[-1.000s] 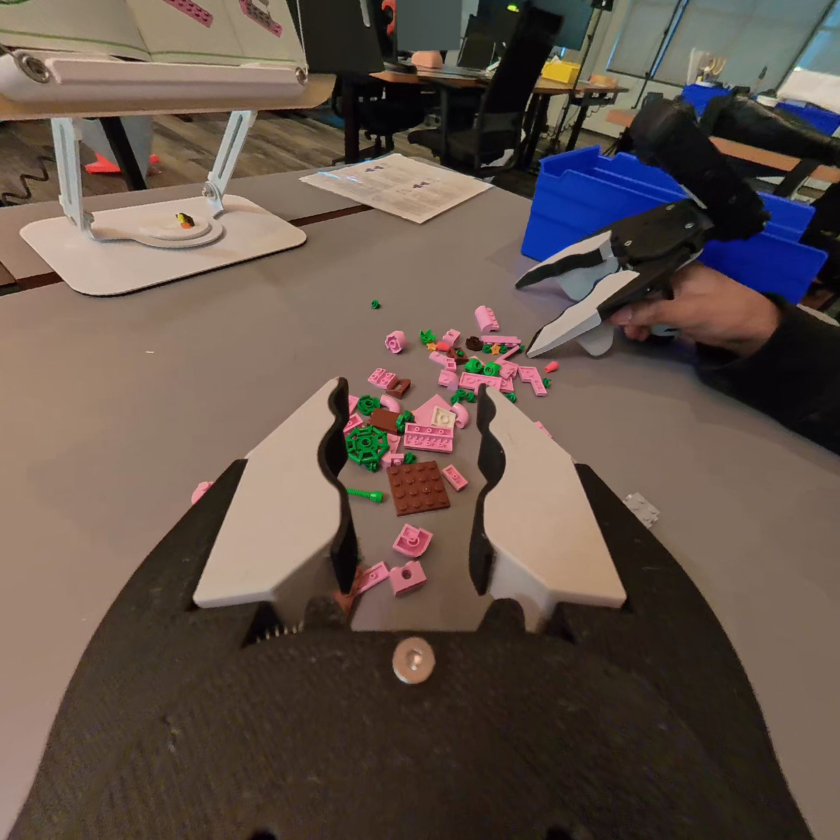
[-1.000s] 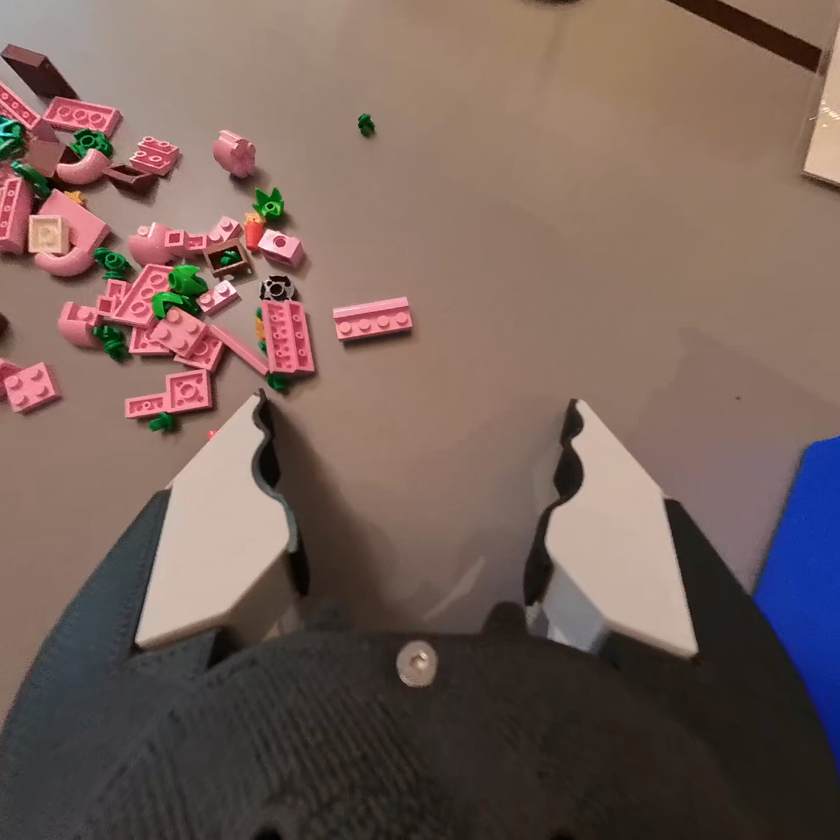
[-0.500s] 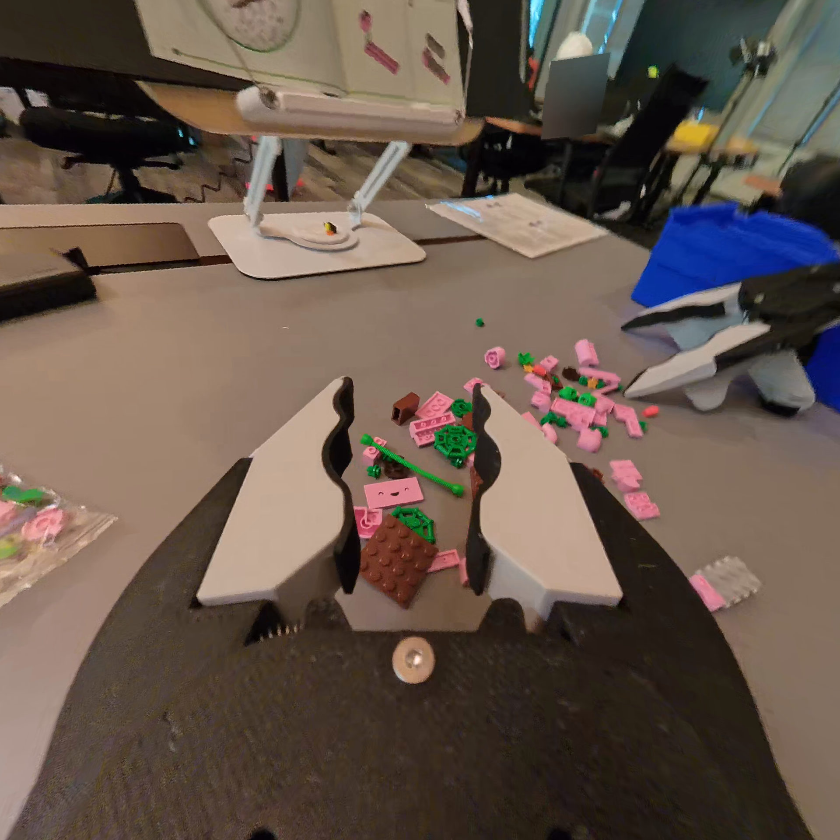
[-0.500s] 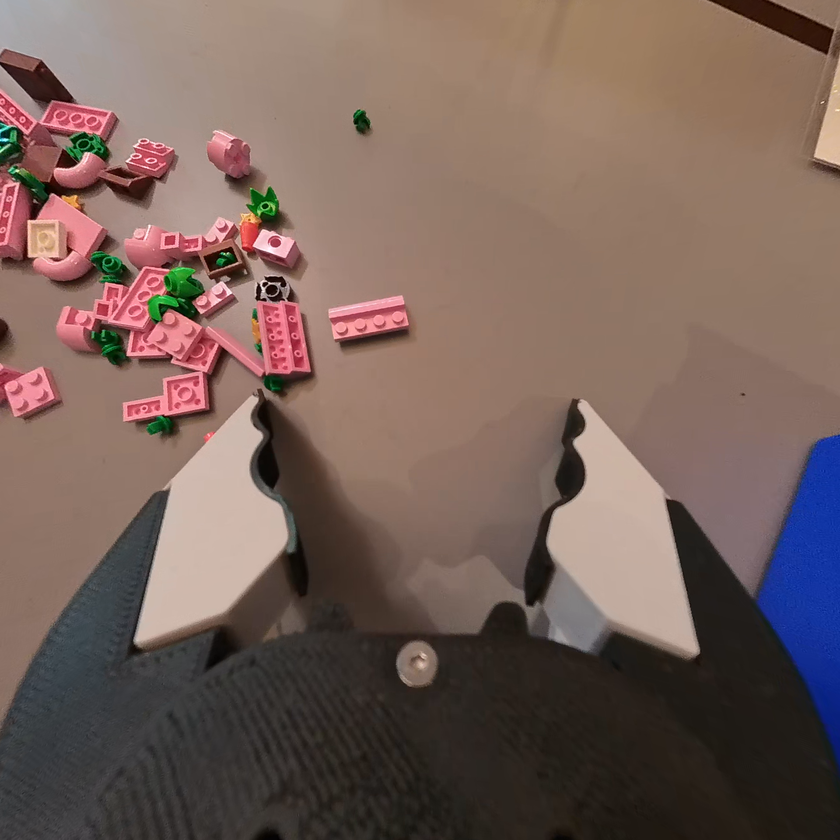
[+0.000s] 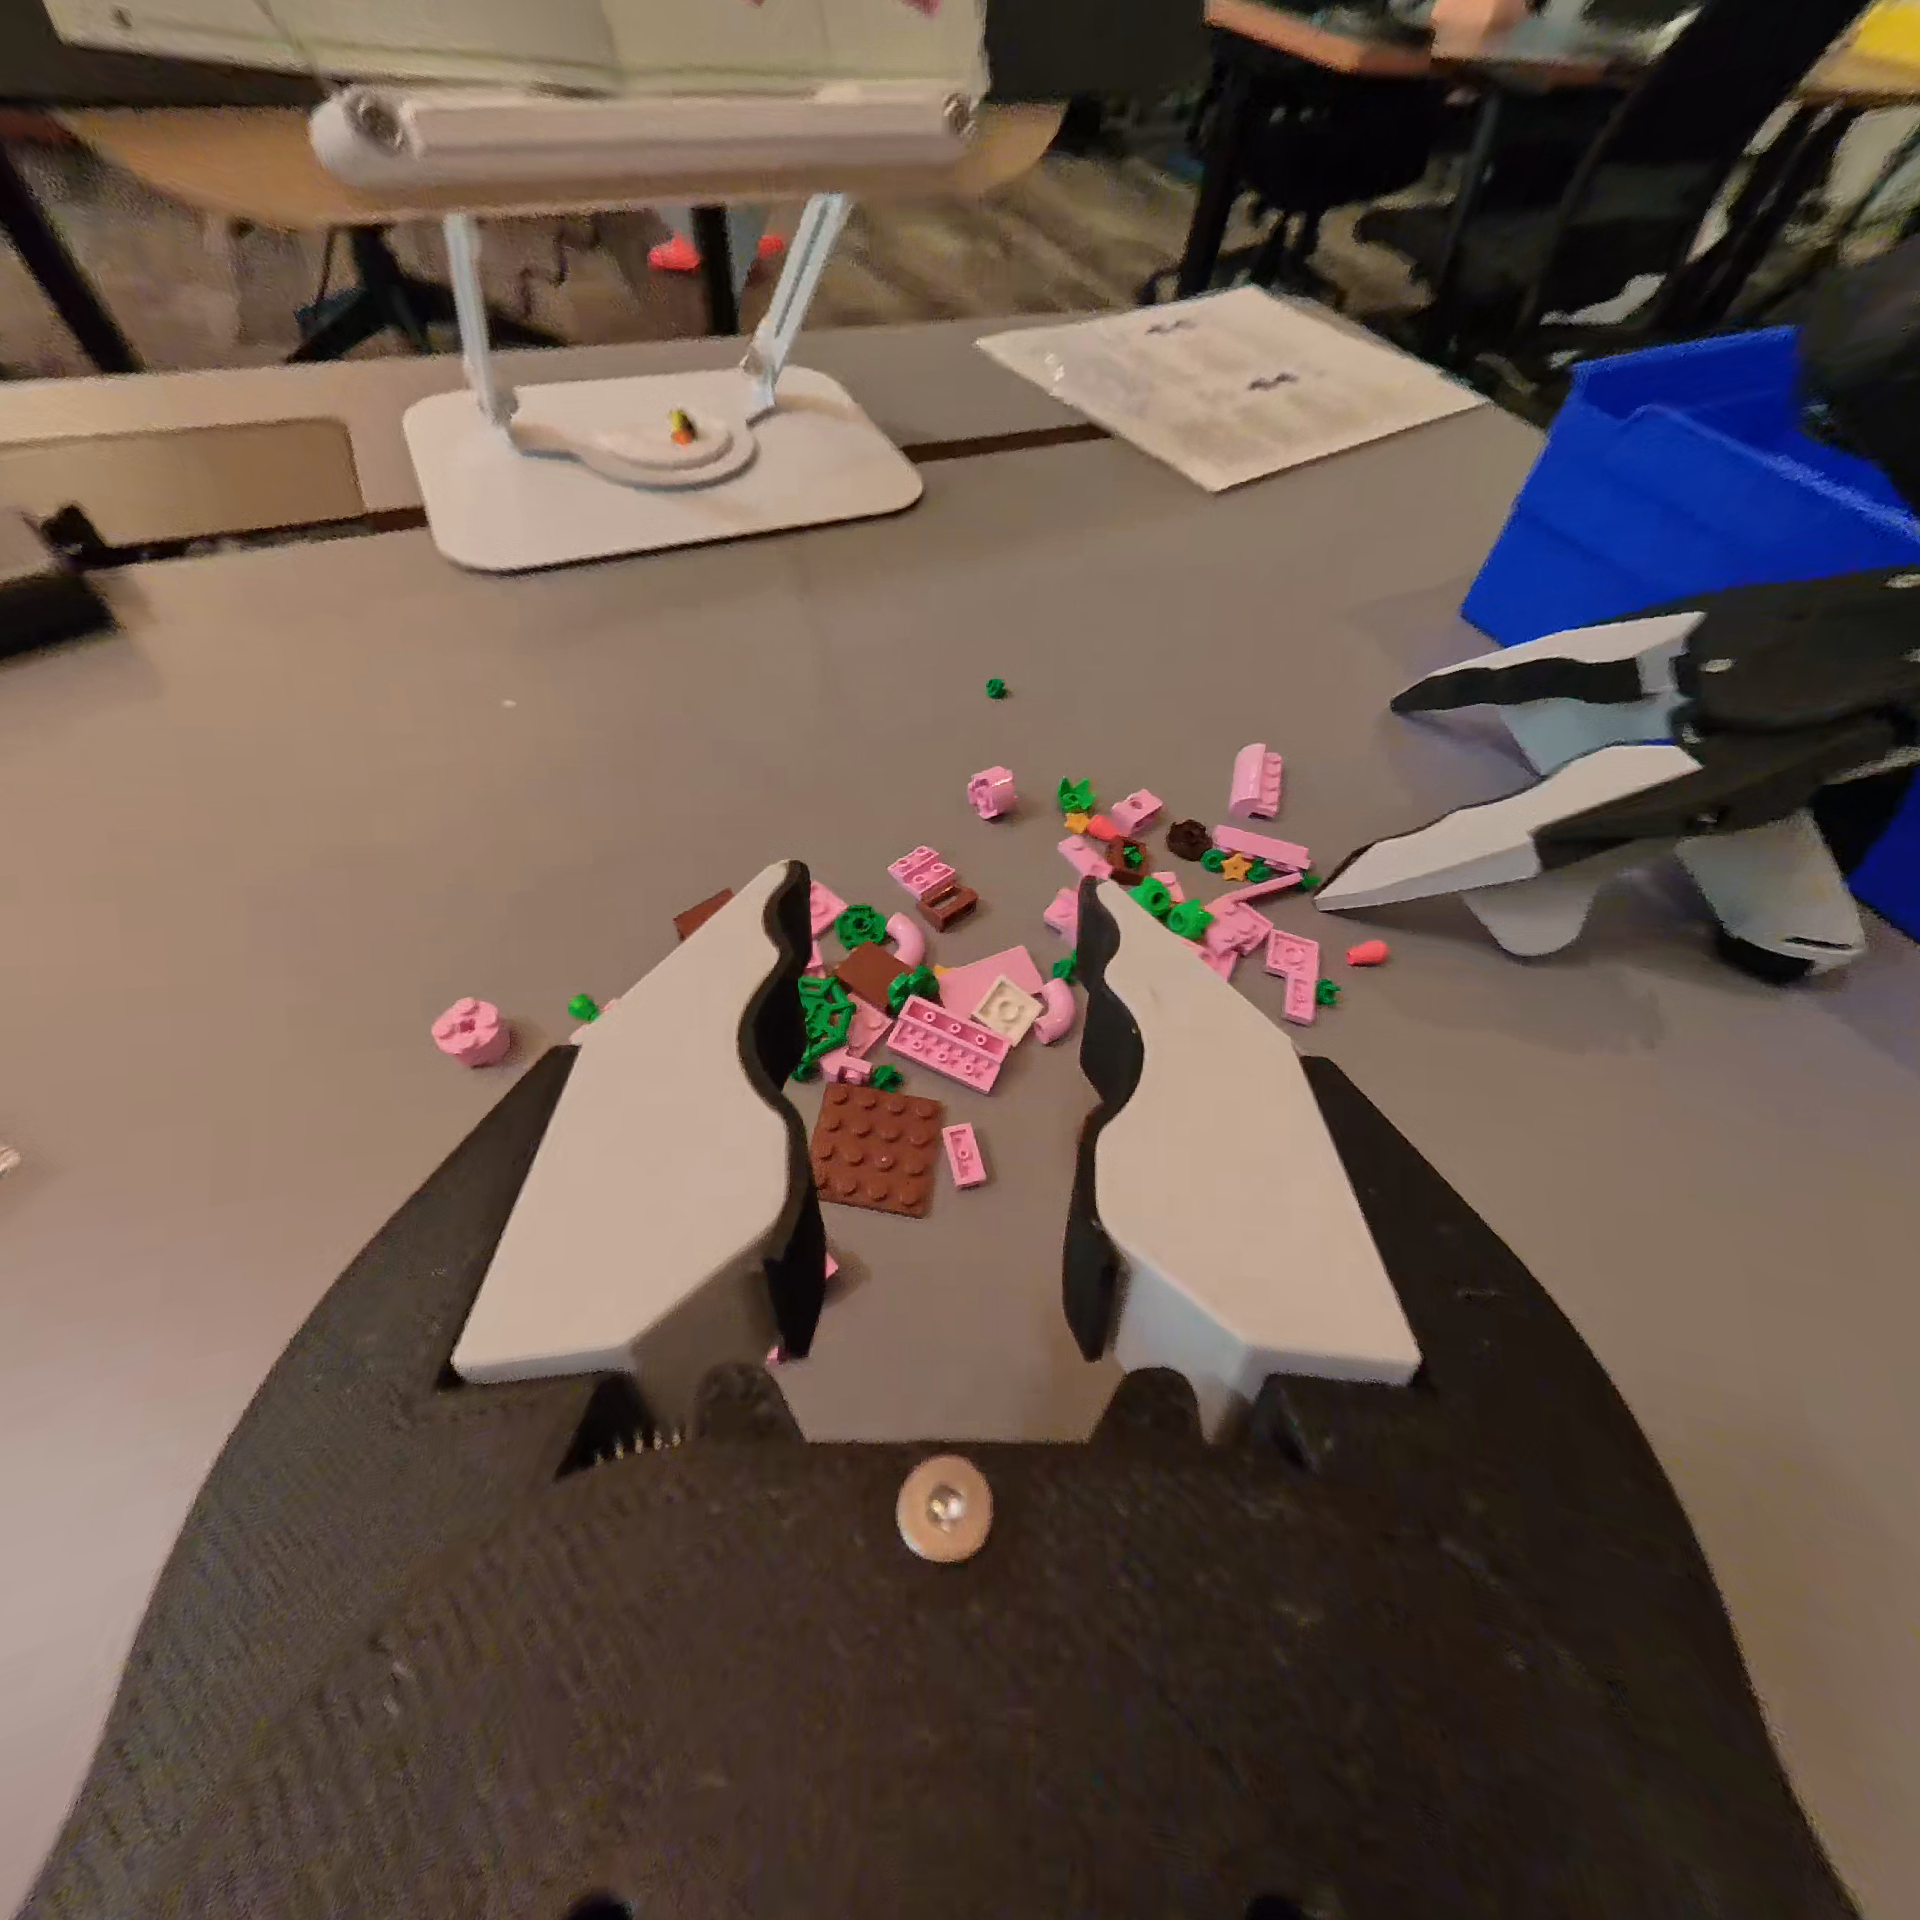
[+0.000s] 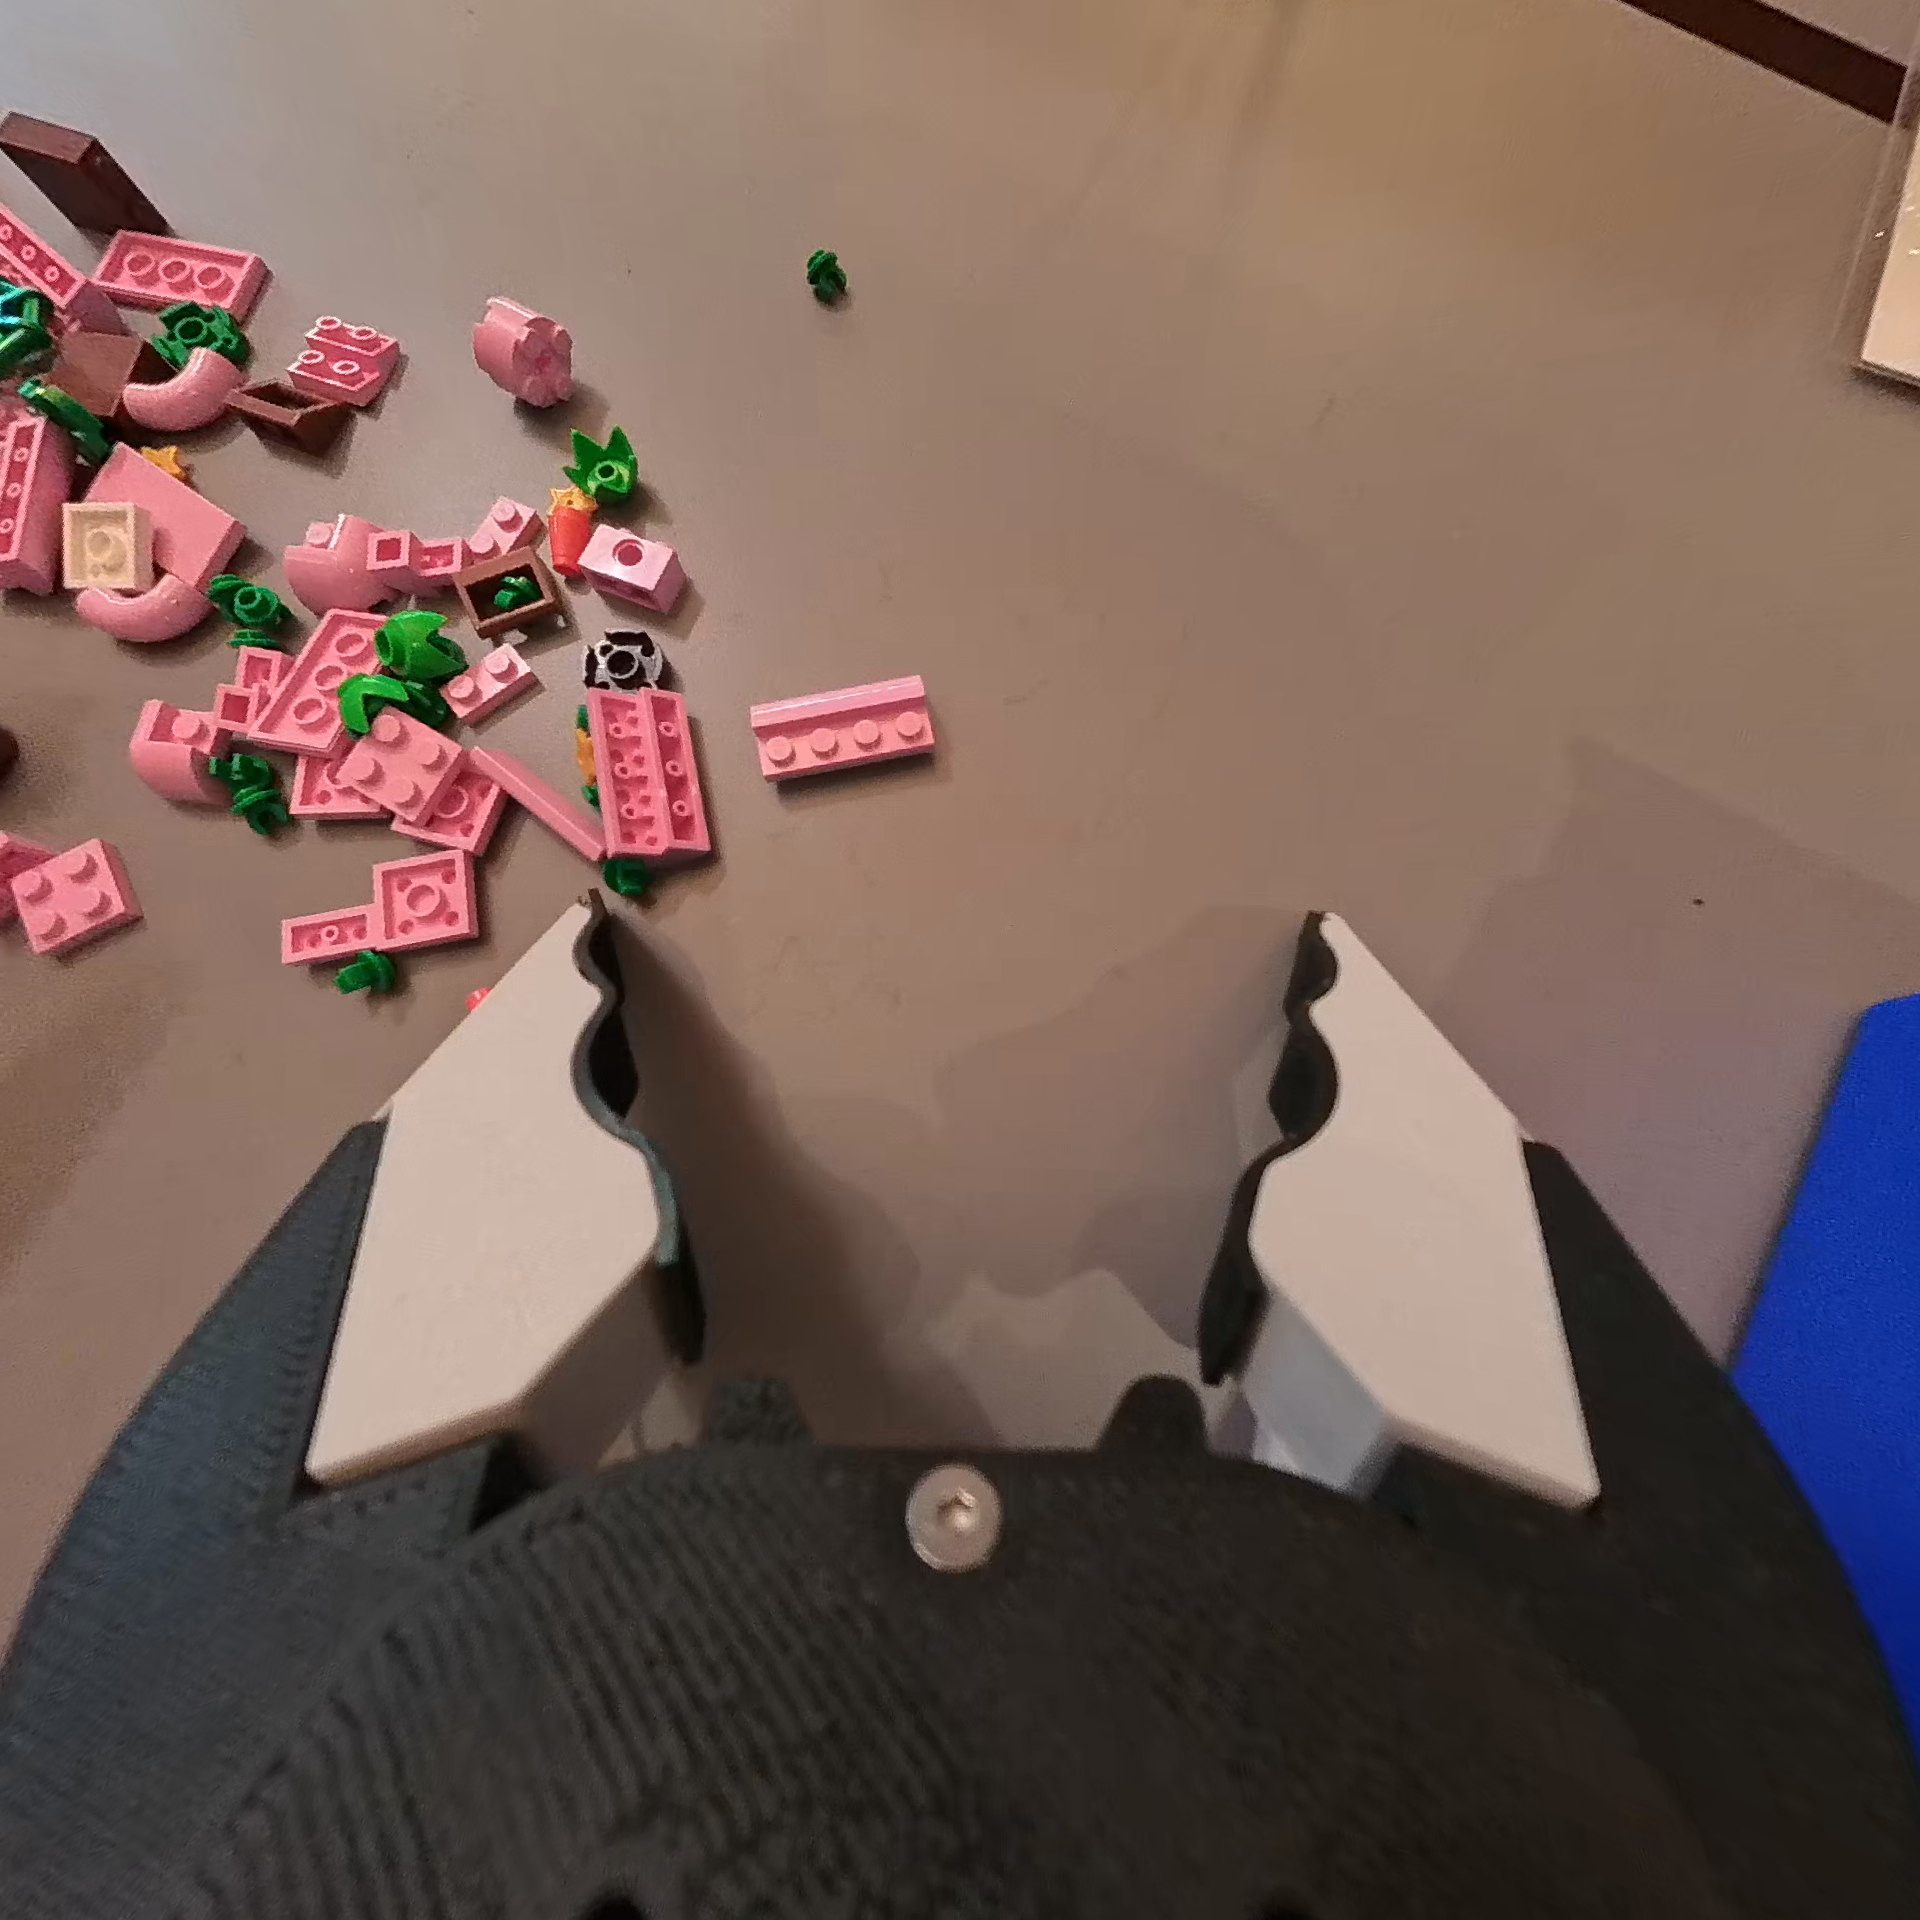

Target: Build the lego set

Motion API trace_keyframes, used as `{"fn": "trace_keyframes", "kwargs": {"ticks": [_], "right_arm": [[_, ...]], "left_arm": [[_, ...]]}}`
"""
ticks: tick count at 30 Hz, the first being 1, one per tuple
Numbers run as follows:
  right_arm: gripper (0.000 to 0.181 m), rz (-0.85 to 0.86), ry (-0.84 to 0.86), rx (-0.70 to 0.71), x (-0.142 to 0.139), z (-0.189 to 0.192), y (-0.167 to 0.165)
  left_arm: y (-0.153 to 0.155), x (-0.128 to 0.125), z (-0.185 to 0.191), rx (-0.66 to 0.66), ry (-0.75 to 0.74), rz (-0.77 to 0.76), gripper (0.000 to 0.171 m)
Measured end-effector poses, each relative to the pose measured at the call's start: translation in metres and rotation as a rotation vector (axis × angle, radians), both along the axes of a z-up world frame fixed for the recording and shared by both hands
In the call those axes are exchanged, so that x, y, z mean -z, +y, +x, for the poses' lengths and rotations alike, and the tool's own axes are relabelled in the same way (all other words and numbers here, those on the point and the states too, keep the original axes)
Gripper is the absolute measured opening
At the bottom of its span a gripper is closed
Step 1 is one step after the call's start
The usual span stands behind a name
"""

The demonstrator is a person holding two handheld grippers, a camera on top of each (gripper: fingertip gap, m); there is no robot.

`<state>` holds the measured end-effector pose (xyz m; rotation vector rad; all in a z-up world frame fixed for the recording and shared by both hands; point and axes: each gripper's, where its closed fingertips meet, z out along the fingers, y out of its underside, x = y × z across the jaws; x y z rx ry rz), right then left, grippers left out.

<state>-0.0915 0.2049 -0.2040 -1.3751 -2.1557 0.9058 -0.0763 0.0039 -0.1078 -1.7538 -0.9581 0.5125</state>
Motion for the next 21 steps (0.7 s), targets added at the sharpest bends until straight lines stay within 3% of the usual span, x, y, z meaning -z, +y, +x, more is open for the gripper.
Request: {"fn": "trace_keyframes", "kwargs": {"ticks": [5, 11, 15, 21], "right_arm": [[0.126, 0.000, 0.000, 0.000, 0.000, 0.000, 0.000], [0.126, 0.000, 0.000, 0.000, 0.000, 0.000, 0.000], [0.126, 0.000, 0.000, 0.000, 0.000, 0.000, 0.000], [0.126, 0.000, 0.000, 0.000, 0.000, 0.000, 0.000]], "left_arm": [[-0.006, 0.005, -0.014, -0.069, -0.178, 0.040, 0.051], [-0.021, 0.000, -0.030, -0.127, -0.159, -0.014, 0.051], [-0.008, 0.010, -0.030, -0.069, -0.156, -0.017, 0.051], [0.018, 0.011, -0.019, 0.095, -0.021, -0.136, 0.051]]}}
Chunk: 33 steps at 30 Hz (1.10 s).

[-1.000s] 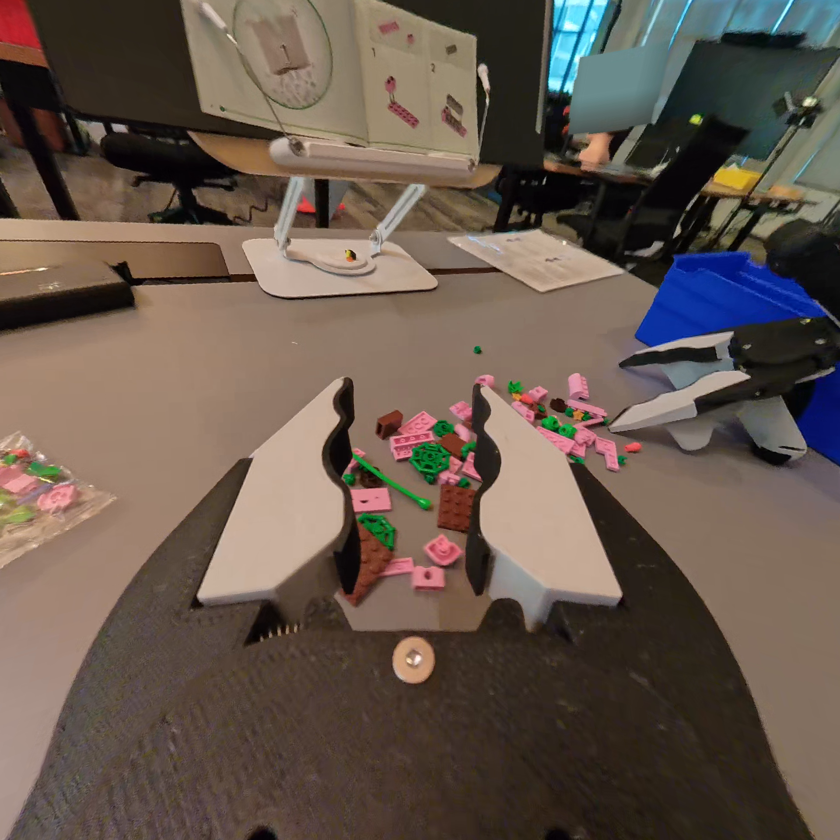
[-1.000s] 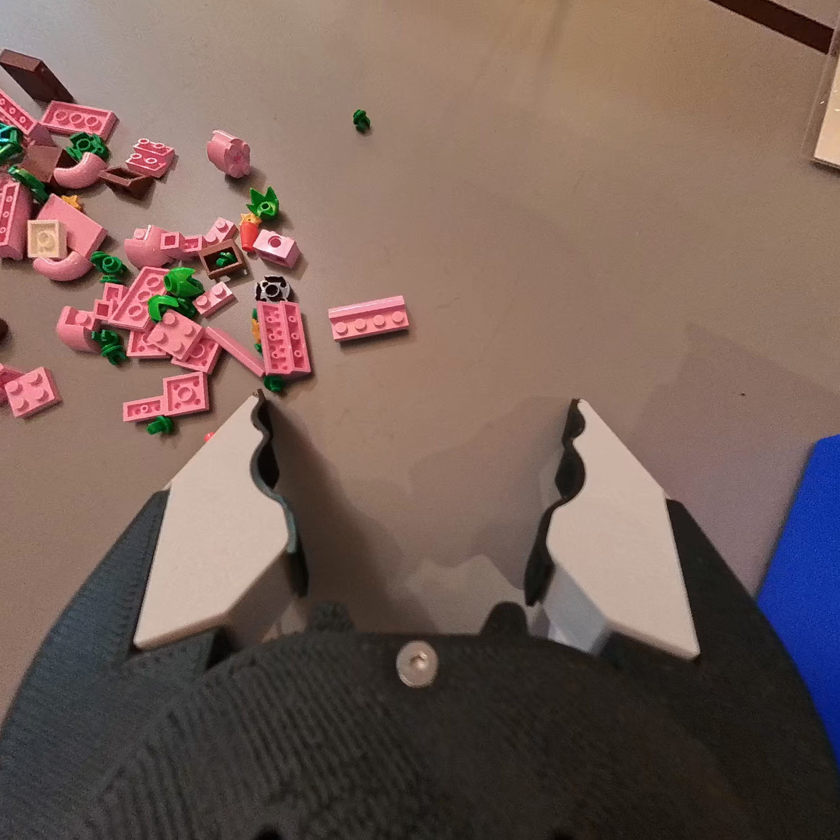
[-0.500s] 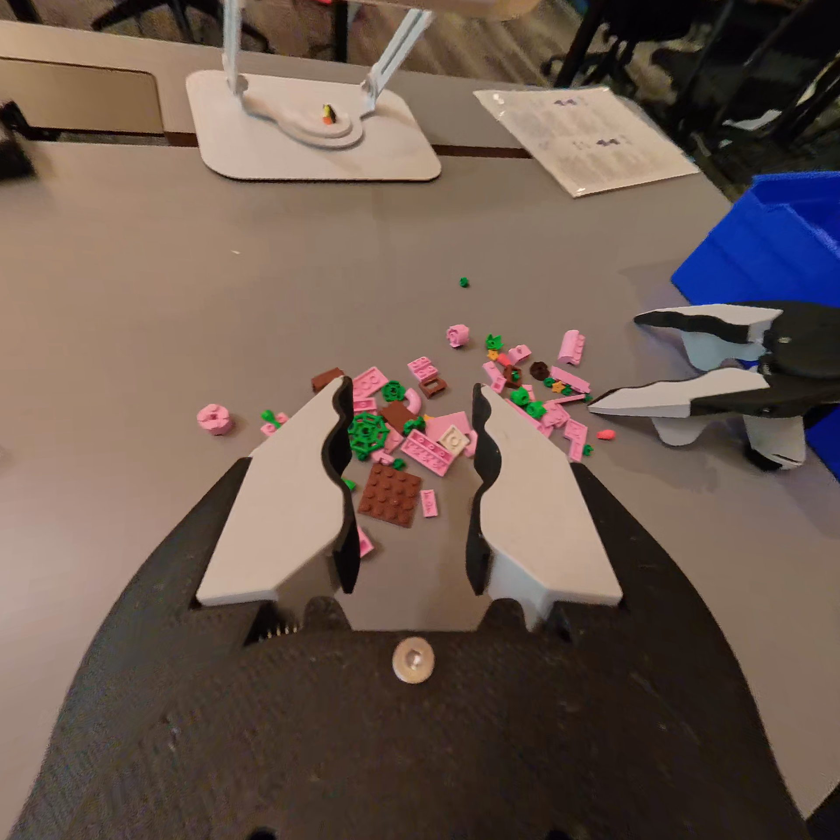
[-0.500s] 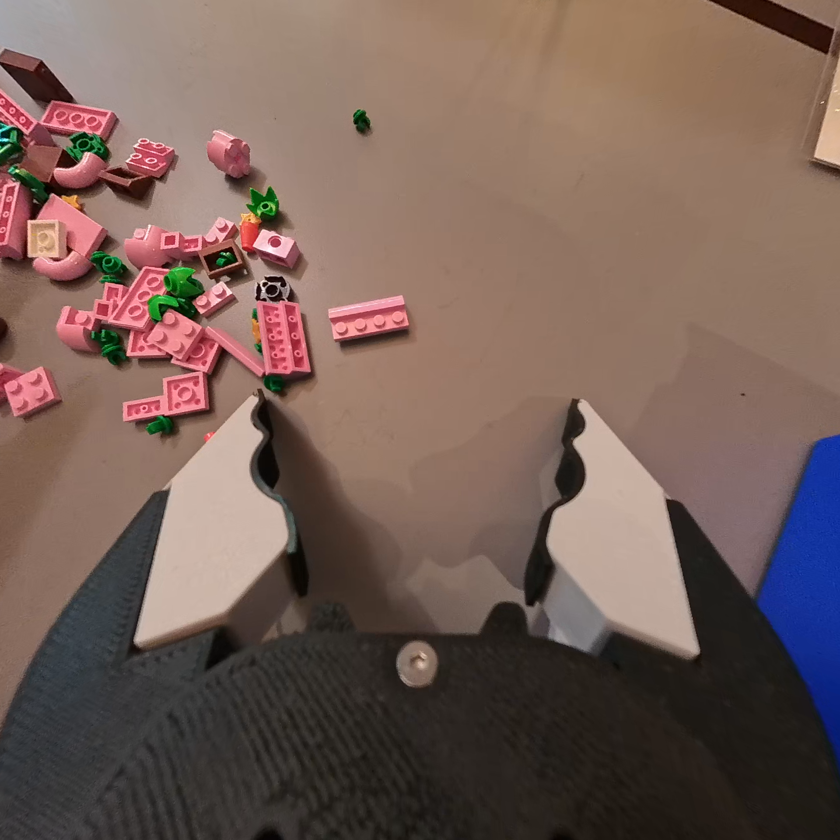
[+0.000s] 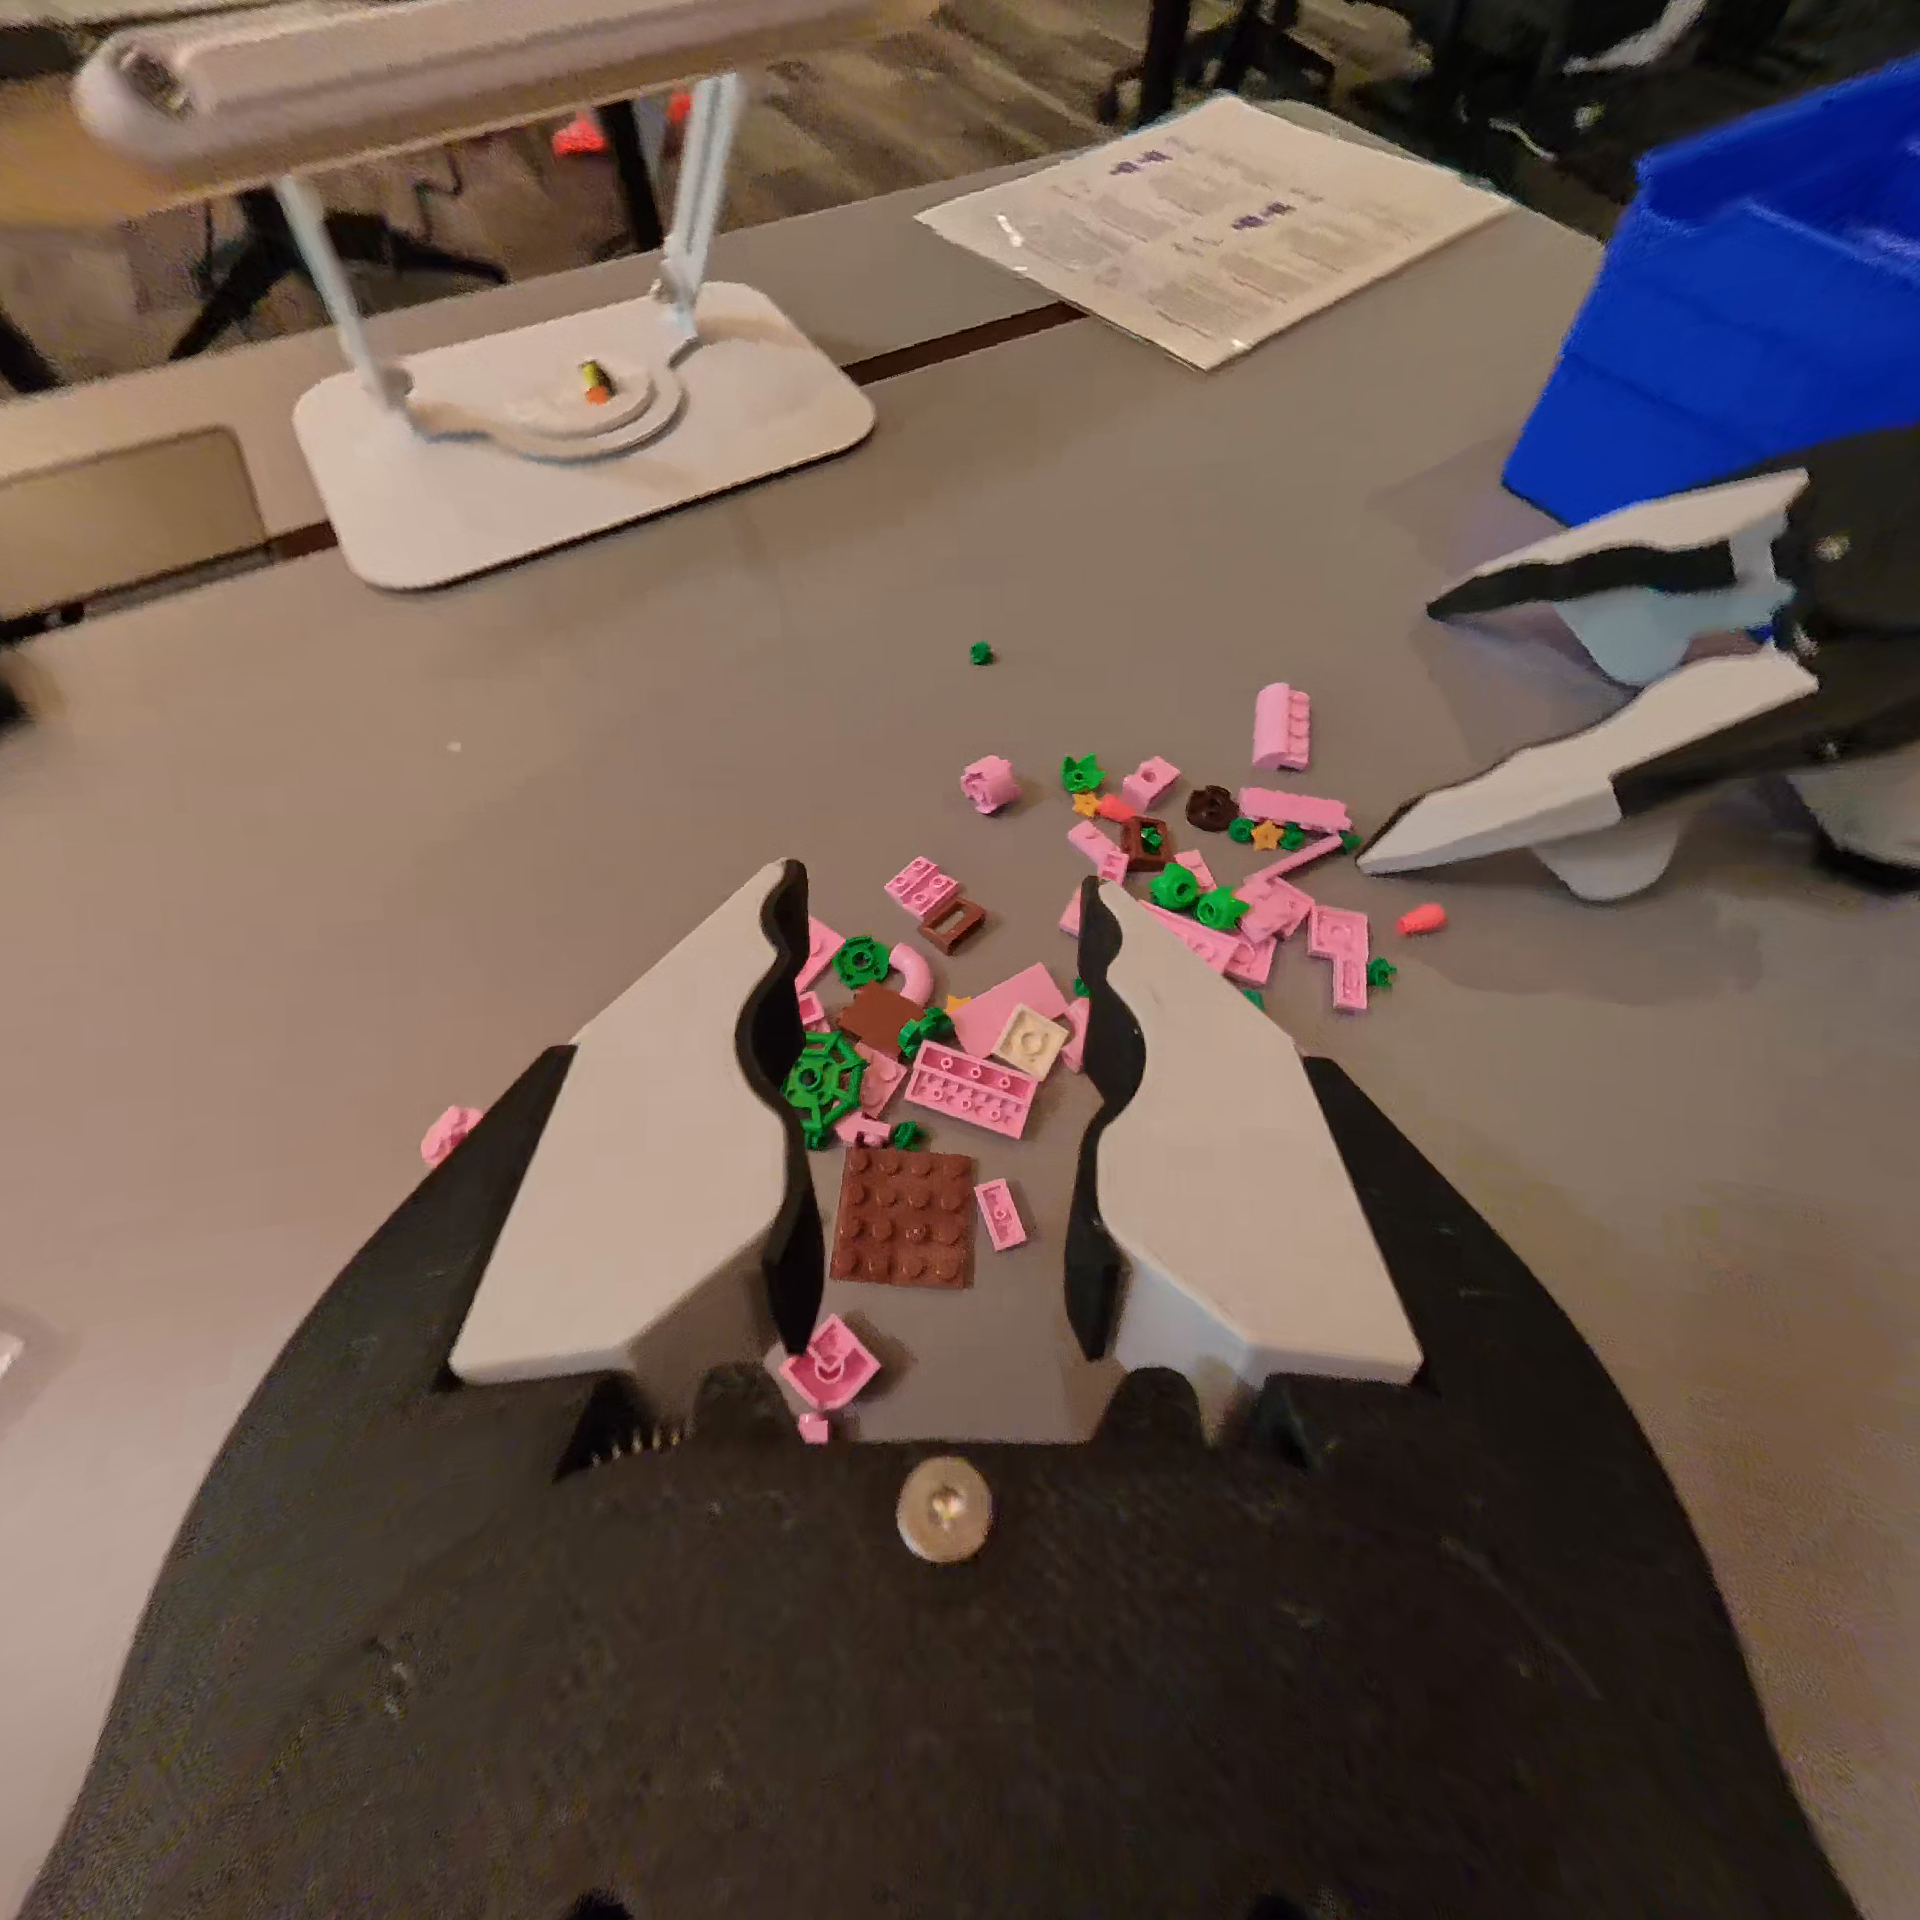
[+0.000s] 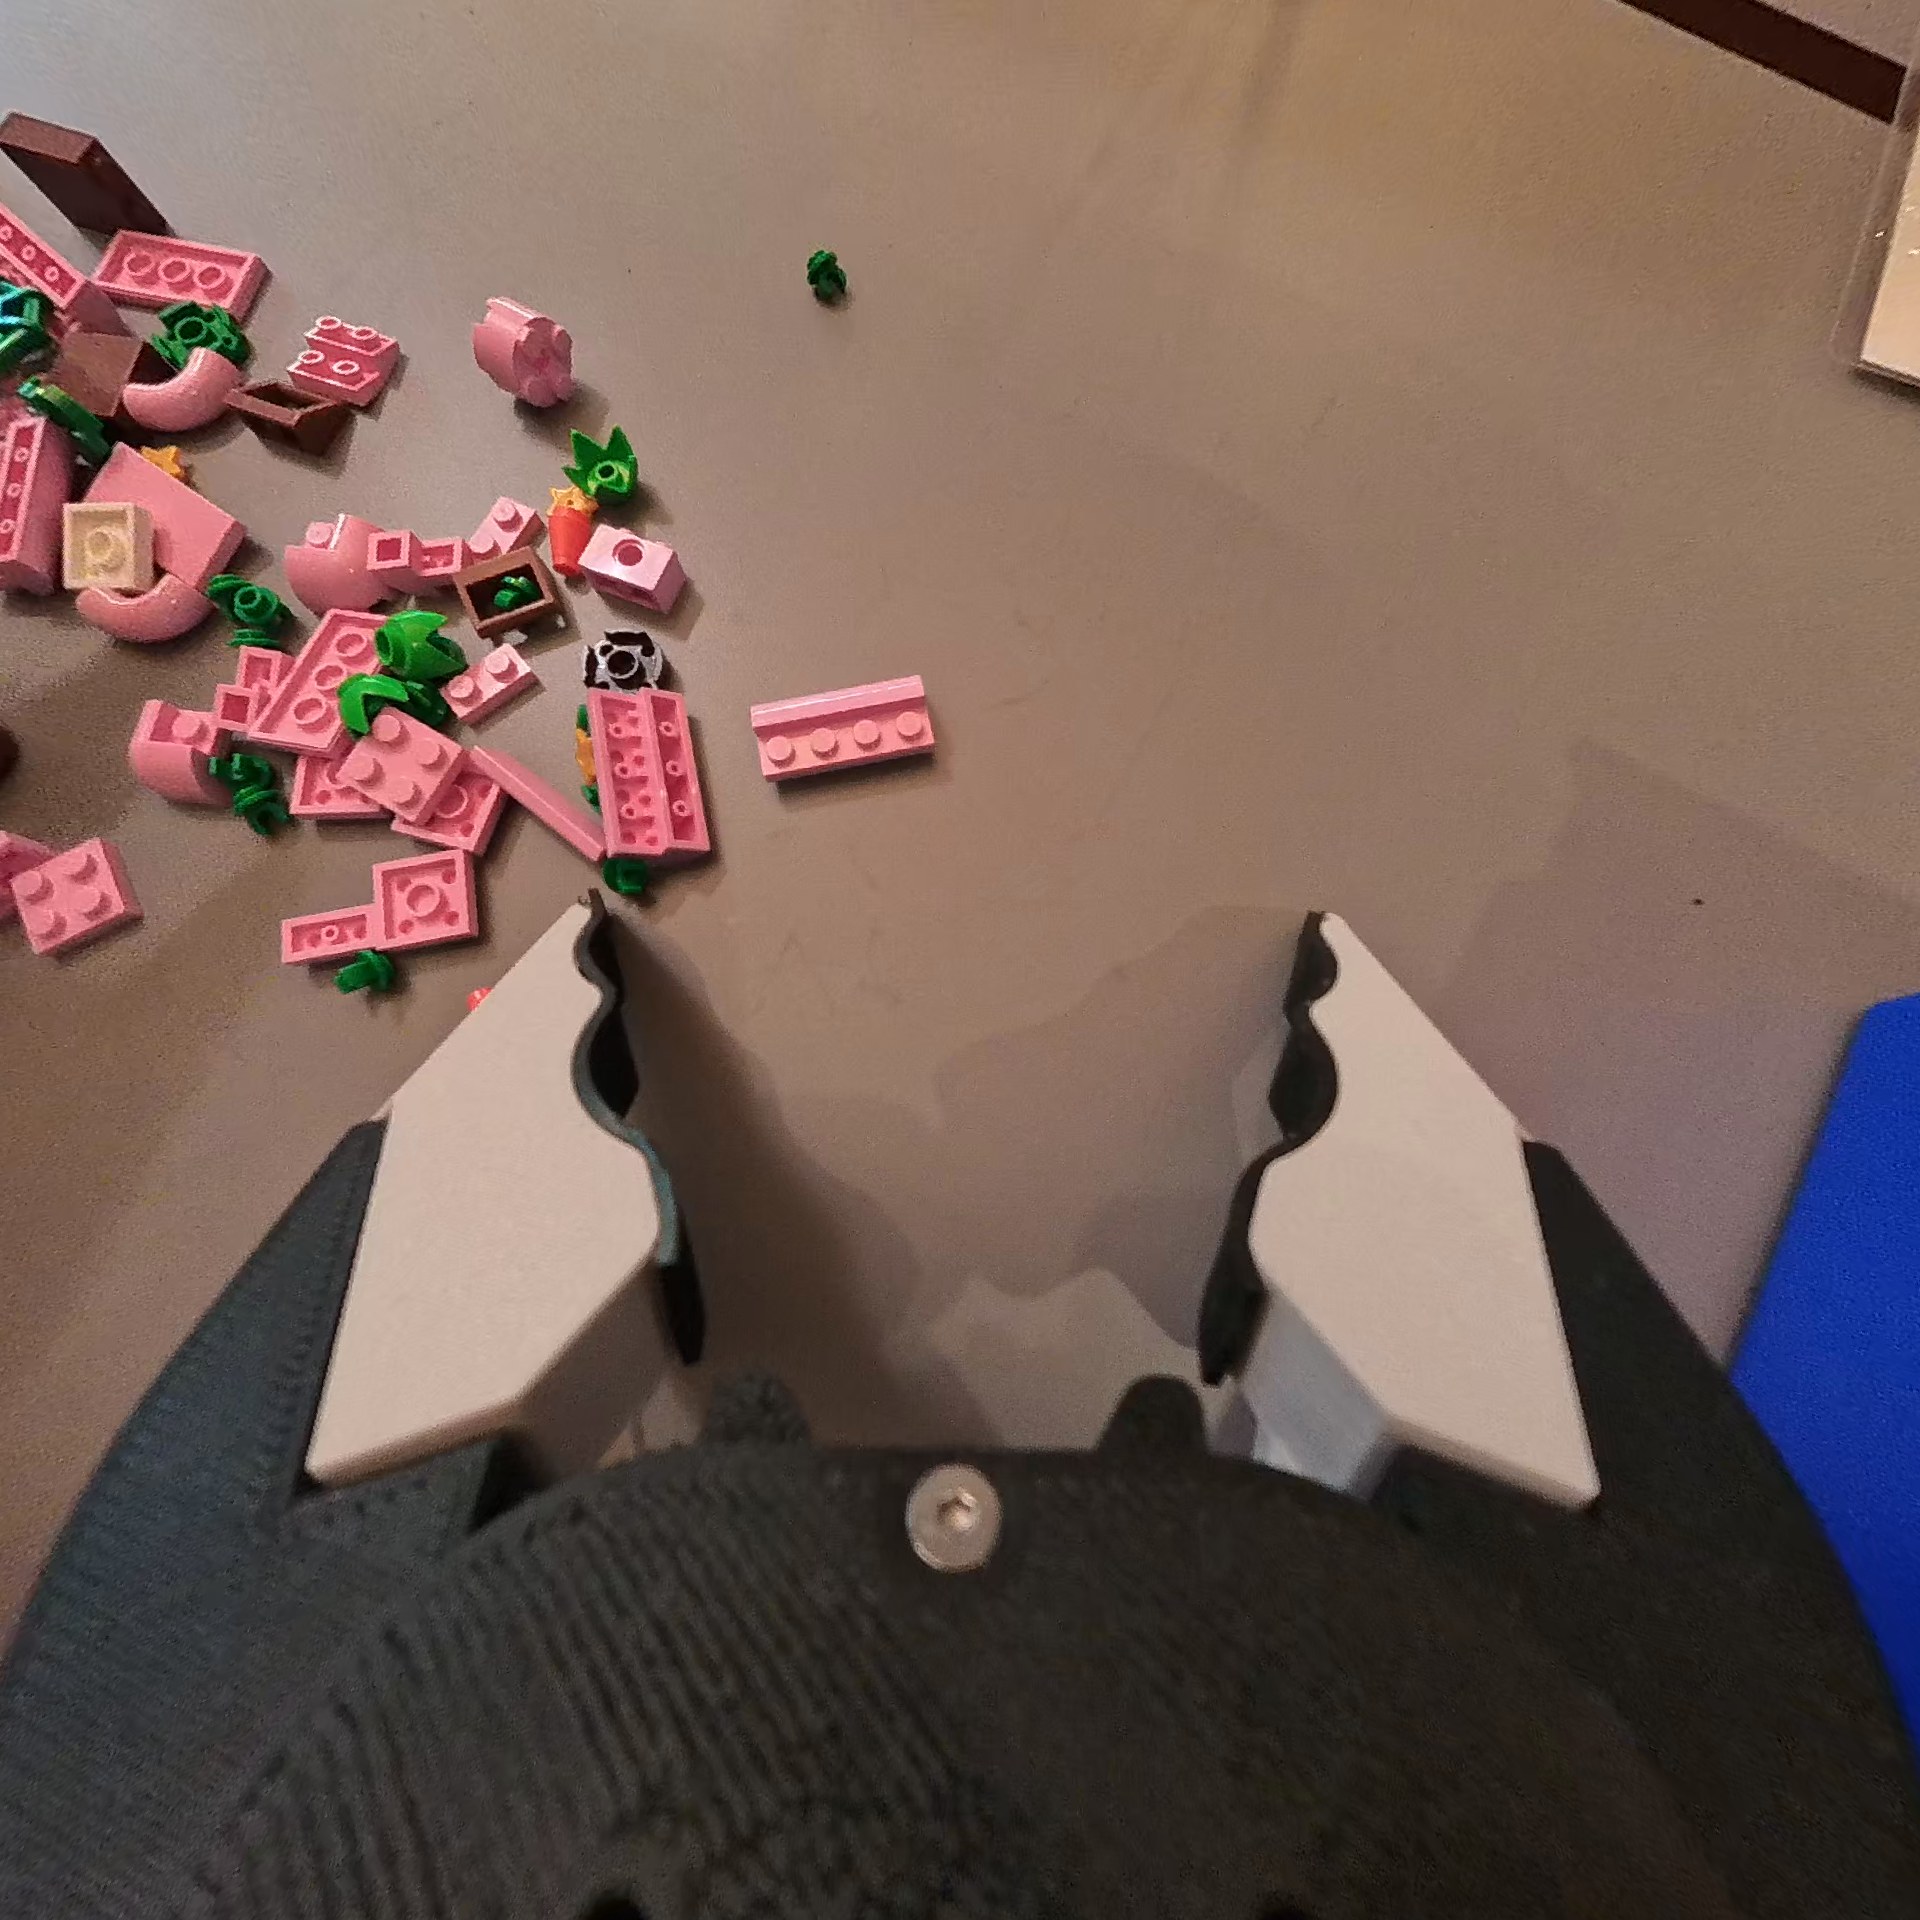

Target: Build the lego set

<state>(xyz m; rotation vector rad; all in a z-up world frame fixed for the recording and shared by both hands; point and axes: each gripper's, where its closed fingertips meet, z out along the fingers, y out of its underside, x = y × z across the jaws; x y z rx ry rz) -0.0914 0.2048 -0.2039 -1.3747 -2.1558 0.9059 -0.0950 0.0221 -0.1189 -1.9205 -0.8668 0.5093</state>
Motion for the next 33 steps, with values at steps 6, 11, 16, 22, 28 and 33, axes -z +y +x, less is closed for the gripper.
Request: {"fn": "trace_keyframes", "kwargs": {"ticks": [6, 11, 16, 22, 28, 33], "right_arm": [[0.126, 0.000, 0.000, 0.000, 0.000, 0.000, 0.000], [0.126, 0.000, 0.000, 0.000, 0.000, 0.000, 0.000], [0.126, 0.000, 0.000, 0.000, 0.000, 0.000, 0.000], [0.126, 0.000, 0.000, 0.000, 0.000, 0.000, 0.000], [0.126, 0.000, 0.000, 0.000, 0.000, 0.000, 0.000], [0.126, 0.000, 0.000, 0.000, 0.000, 0.000, 0.000]], "left_arm": [[0.013, -0.005, 0.014, 0.144, 0.133, -0.023, 0.051], [0.008, -0.015, 0.029, 0.213, 0.142, 0.117, 0.051], [-0.009, -0.020, 0.043, 0.230, 0.210, 0.144, 0.051], [-0.024, -0.021, 0.056, 0.203, 0.331, 0.079, 0.049], [-0.031, -0.021, 0.060, 0.197, 0.325, 0.132, 0.047], [-0.035, -0.014, 0.053, 0.191, 0.281, 0.143, 0.045]]}}
